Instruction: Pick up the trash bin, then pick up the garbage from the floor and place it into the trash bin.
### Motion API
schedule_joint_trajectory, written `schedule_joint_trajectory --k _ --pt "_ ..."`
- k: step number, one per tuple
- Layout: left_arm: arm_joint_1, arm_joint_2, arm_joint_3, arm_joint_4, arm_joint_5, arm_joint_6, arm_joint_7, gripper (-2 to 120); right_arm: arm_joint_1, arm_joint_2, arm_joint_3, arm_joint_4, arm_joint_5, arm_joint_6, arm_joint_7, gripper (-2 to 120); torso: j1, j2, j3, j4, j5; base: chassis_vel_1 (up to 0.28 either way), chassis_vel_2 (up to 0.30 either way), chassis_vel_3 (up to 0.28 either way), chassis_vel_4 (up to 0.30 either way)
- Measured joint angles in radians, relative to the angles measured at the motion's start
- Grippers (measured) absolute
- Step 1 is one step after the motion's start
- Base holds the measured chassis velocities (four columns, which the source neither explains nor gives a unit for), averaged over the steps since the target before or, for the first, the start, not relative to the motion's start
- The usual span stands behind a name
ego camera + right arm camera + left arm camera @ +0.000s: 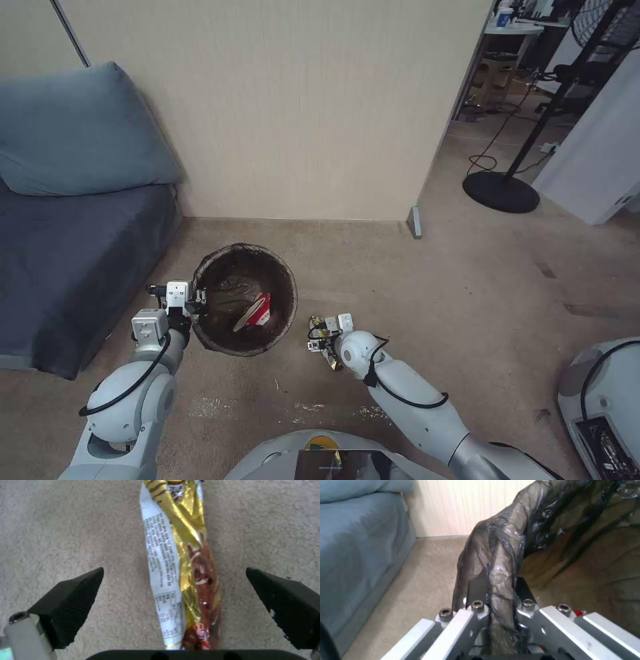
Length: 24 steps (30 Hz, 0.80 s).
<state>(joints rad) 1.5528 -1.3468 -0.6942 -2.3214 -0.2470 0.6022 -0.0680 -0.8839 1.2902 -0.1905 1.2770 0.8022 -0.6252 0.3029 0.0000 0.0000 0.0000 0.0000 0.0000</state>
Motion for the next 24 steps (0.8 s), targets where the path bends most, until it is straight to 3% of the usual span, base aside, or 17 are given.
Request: schedule_joint_trajectory --k 14,18,24 --pt "0.002 -0.006 0.003 -0.003 0.009 0.000 0.006 3 0.007 0.009 0.006 -0.035 -0.027 0.011 -0.021 99 0.000 0.000 0.000 0.0000 0.0000 0.000 0.000 0.000 0.000" --pt "0.003 -0.006 0.003 -0.003 0.009 0.000 0.006 3 0.007 0.016 0.006 -0.049 -0.037 0.011 -0.023 92 0.000 0.000 0.000 0.0000 0.0001 0.000 0.000 0.000 0.000" --pt "0.003 -0.006 0.002 -0.003 0.009 0.000 0.007 3 0.007 0.022 0.008 -0.061 -0.045 0.015 -0.025 69 0.000 0.000 0.000 -0.0003 -0.0003 0.000 0.000 0.000 0.000"
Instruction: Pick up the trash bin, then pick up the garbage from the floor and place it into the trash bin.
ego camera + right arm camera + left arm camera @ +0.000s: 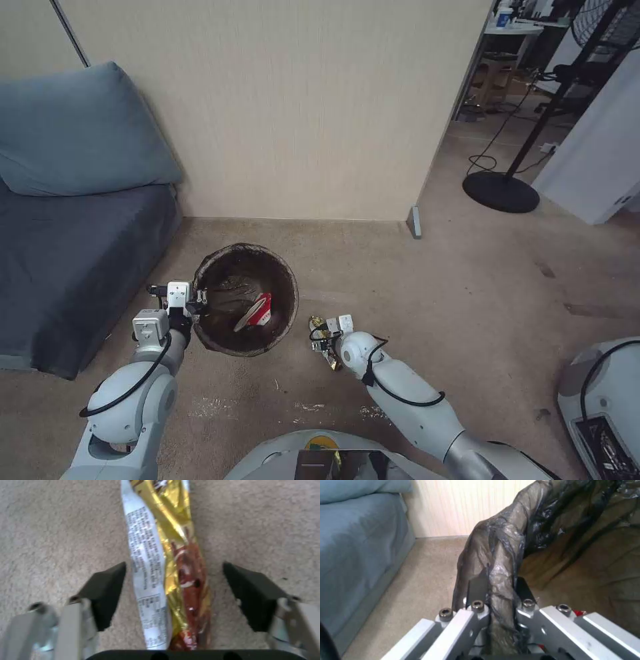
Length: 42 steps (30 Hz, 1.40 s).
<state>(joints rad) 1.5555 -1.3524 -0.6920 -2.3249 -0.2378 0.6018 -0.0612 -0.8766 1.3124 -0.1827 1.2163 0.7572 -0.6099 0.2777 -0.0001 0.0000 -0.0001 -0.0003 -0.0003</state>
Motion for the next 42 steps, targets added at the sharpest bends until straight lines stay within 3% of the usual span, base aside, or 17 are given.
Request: schedule_joint_trajectory --k 2,7,8,14,19,28,42 --pt "-0.001 0.000 0.001 0.000 0.000 0.000 0.000 3 0.001 0.003 0.002 -0.006 0.000 0.002 0.000 58 0.000 0.000 0.000 -0.0004 -0.0004 0.000 0.000 0.000 0.000" --pt "-0.003 0.001 0.001 0.001 0.000 0.000 0.001 3 0.004 0.010 0.006 -0.020 -0.002 0.007 -0.001 43 0.000 0.000 0.000 -0.0001 0.0002 0.000 0.000 0.000 0.000" --pt "-0.003 0.002 0.000 0.002 0.000 0.000 0.001 3 0.005 0.012 0.007 -0.024 -0.002 0.007 -0.001 36 0.000 0.000 0.000 -0.0002 -0.0003 0.000 0.000 0.000 0.000" --pt "-0.003 0.003 -0.002 0.002 -0.001 0.000 0.001 3 0.009 0.018 0.012 -0.040 -0.005 0.011 -0.001 18 0.000 0.000 0.000 -0.0001 -0.0001 0.000 0.000 0.000 0.000" --pt "-0.003 0.003 -0.002 0.002 -0.001 -0.001 0.001 3 0.005 0.016 0.011 -0.031 -0.015 0.018 -0.004 0 0.000 0.000 0.000 0.0012 0.0015 0.000 0.000 0.000 0.000" --pt "0.000 0.000 -0.001 -0.005 -0.001 -0.002 0.002 3 -0.023 -0.027 0.019 0.105 -0.080 0.041 0.003 0 0.000 0.000 0.000 0.0003 0.0008 0.000 0.000 0.000 0.000" --pt "0.007 0.000 -0.009 -0.020 -0.003 -0.004 0.004 3 -0.135 -0.271 0.207 0.568 -0.065 0.030 0.004 0 0.000 0.000 0.000 0.0001 0.0005 0.000 0.000 0.000 0.000"
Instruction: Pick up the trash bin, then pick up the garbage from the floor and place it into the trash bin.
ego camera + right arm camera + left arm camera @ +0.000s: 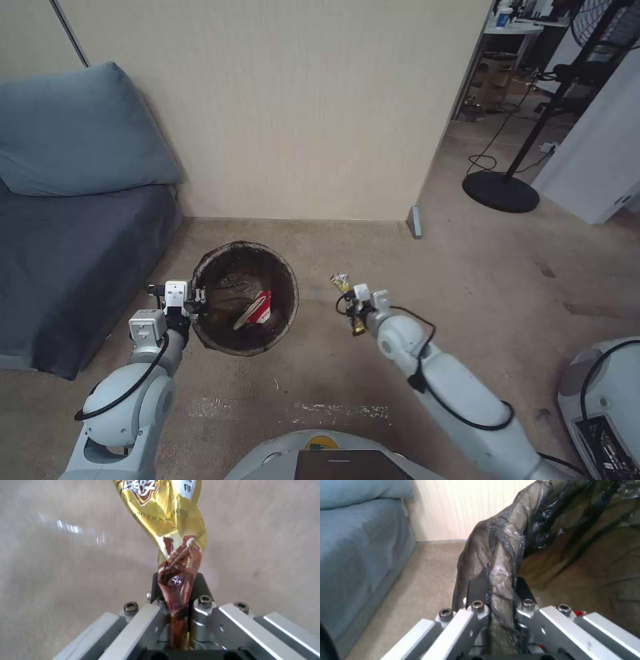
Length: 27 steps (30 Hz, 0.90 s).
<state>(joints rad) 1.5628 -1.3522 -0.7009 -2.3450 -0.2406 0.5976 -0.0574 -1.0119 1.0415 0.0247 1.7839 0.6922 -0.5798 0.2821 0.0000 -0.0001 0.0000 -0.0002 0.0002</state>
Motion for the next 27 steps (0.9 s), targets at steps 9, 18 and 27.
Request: schedule_joint_trajectory --k 9,18,27 --pt "-0.001 0.004 0.003 -0.003 -0.001 0.003 -0.001 3 -0.013 -0.119 0.116 0.287 0.135 -0.022 -0.030 0 0.000 0.000 0.000 0.0003 0.0001 0.000 0.000 0.000 0.000" --pt "0.001 0.005 0.013 -0.005 0.000 0.012 -0.002 3 0.024 -0.153 0.149 0.448 0.166 -0.026 -0.112 0 0.000 0.000 0.000 0.0002 0.0000 0.000 0.000 0.000 0.000" --pt "0.000 0.008 0.018 -0.006 0.004 0.017 -0.004 3 0.174 -0.188 0.008 0.530 0.243 -0.040 -0.125 0 0.000 0.000 0.000 0.0001 -0.0002 0.000 0.000 0.000 0.000"
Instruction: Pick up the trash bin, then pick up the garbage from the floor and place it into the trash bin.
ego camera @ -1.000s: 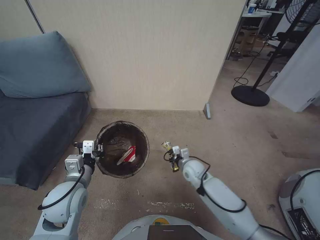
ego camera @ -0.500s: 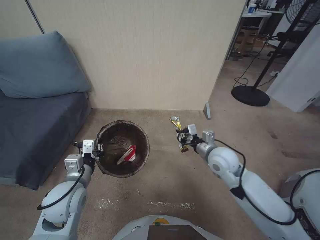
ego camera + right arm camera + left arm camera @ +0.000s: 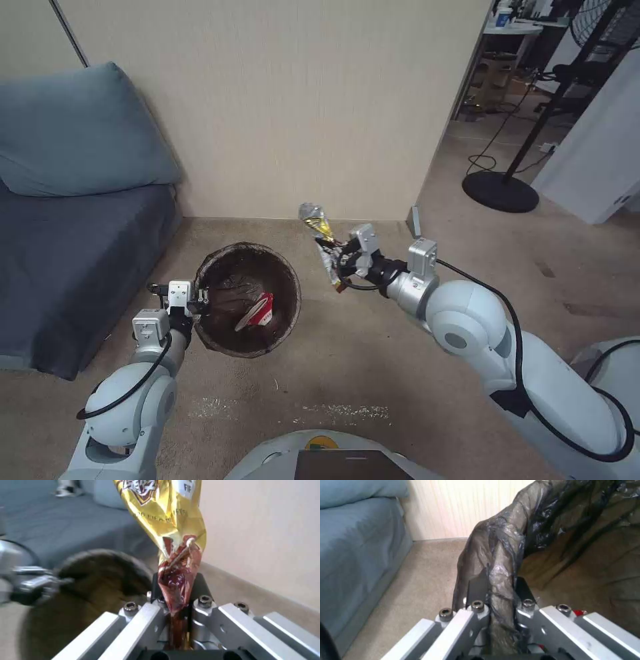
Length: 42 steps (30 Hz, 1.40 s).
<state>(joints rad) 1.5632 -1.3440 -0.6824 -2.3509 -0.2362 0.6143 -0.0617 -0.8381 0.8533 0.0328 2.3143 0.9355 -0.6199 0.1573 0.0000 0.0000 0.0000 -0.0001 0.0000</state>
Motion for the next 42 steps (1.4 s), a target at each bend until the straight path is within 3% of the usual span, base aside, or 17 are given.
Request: schedule_joint_trajectory --k 4,14,38,42 --pt "0.000 -0.002 0.005 0.000 0.004 0.001 -0.003 3 0.145 0.012 -0.117 0.007 0.038 -0.010 0.007 0 0.000 0.000 0.000 0.0002 -0.0002 0.000 0.000 0.000 0.000" --pt "-0.002 -0.002 0.008 0.000 0.004 0.006 -0.010 3 0.317 0.064 -0.335 -0.010 0.093 -0.022 0.049 0 0.000 0.000 0.000 0.0001 -0.0002 0.000 0.000 0.000 0.000" --pt "-0.011 -0.013 0.014 -0.001 0.006 0.006 -0.010 3 0.306 0.125 -0.507 -0.105 0.072 -0.034 0.163 -2 0.000 0.000 0.000 0.0001 -0.0001 0.000 0.000 0.000 0.000" --pt "-0.015 -0.014 0.016 0.000 0.005 0.006 -0.010 3 0.305 0.142 -0.535 -0.115 0.073 -0.036 0.212 15 0.000 0.000 0.000 0.0002 -0.0001 0.000 0.000 0.000 0.000"
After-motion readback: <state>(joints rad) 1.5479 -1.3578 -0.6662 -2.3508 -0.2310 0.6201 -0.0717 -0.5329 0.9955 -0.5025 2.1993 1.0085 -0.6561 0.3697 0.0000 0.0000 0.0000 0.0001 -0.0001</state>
